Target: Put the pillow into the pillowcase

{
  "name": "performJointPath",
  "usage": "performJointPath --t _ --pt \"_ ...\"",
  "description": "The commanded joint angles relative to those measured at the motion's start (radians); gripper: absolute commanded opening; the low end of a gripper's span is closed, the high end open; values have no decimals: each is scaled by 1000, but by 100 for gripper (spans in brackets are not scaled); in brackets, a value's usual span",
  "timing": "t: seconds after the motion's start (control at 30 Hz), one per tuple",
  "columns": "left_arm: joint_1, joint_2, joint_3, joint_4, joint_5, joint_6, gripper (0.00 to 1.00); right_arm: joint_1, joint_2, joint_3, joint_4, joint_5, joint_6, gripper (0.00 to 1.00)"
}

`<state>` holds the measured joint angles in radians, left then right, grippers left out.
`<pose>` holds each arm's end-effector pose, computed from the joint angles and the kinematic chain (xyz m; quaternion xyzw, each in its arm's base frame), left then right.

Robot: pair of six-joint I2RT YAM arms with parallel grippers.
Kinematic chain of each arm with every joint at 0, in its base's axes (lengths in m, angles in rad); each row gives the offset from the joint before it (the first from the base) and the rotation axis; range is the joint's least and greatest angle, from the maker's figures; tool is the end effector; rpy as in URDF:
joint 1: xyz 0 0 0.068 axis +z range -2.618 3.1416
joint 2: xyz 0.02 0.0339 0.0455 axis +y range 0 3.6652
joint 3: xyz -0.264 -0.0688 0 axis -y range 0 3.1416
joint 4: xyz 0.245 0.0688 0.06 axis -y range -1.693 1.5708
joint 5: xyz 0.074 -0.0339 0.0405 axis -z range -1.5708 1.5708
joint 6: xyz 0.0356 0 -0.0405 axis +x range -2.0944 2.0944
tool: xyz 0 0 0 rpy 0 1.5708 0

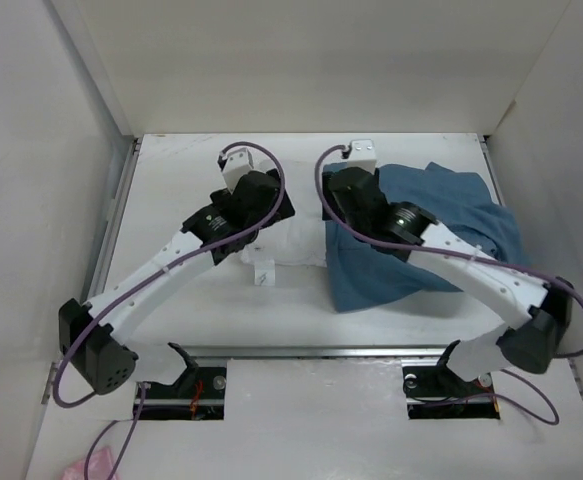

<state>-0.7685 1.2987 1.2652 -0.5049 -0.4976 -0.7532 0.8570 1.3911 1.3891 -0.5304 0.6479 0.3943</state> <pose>0.2177 -0.1868 0.3656 -0.1151 0.8438 -0.1748 0.4941 0.2167 0.2173 0.3808 -0.0350 0.8373 0.0514 0.5431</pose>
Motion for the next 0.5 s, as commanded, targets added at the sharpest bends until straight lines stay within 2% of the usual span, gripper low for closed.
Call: performJointPath --t 0.0,0.1,0.13,0.27,0.3,0.37,0.4,0.43,0.47 --pt "82 83 -29 97 93 60 100 -1 121 114 -69 59 -32 66" --pt "138 172 -29 144 181 98 100 -1 187 142 -69 71 -54 65" --pt "138 192 -29 176 204 98 100 -1 224 157 -69 71 -54 62" --pt "149 266 -29 241 327 136 100 -25 290 179 -123 105 -17 61" --pt "149 266 -29 253 340 137 95 -36 290 179 -137 117 -8 57" --pt "149 277 -55 291 367 147 82 -45 302 179 -160 128 15 48" --pt "149 277 -55 292 381 147 70 -46 302 179 -160 140 15 45" --pt "149 277 -64 304 381 147 45 -46 302 166 -160 141 15 37" --pt "149 277 -75 318 392 159 31 -46 293 154 -146 141 15 15"
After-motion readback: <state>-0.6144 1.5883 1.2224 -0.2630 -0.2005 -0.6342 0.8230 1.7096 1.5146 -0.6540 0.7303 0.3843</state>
